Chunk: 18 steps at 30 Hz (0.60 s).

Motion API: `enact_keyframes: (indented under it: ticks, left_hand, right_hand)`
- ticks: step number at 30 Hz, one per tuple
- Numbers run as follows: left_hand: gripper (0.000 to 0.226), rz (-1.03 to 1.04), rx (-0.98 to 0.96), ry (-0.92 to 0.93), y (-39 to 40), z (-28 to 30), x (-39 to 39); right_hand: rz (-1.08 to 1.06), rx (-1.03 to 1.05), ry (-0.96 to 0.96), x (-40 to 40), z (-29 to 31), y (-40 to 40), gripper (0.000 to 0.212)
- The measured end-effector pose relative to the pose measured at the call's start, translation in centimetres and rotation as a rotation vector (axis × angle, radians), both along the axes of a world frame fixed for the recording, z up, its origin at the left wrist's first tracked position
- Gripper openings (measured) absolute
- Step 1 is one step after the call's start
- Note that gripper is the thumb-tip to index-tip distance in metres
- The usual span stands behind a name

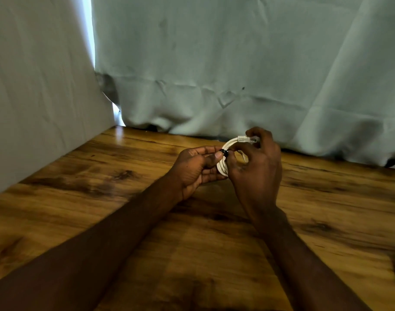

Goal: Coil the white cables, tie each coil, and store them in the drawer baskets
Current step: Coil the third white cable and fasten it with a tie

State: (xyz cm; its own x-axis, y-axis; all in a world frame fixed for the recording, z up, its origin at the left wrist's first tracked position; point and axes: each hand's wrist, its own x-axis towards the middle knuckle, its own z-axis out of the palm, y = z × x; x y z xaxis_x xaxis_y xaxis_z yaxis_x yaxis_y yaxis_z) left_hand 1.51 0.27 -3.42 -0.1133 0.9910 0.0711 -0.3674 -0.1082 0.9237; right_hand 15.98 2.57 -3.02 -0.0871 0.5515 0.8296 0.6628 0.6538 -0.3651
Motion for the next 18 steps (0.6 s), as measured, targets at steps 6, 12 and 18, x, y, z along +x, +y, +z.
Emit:
enact_keyframes:
  ticks: [6, 12, 18]
  left_hand:
    - [0.016, -0.029, -0.017, 0.019, -0.3, 0.1, -0.5]
    - [0.012, -0.032, -0.035, 0.078, -0.5, -0.2, -1.3]
    - [0.015, 0.016, -0.032, 0.189, 0.2, -0.1, -1.3]
  right_hand:
    - [-0.064, 0.067, -0.115, 0.0, 0.0, 0.0, 0.012]
    - [0.012, 0.023, -0.244, 0.1, 0.1, 0.4, 0.015]
    - [0.123, -0.068, 0.003, 0.9, 0.4, 0.7, 0.036]
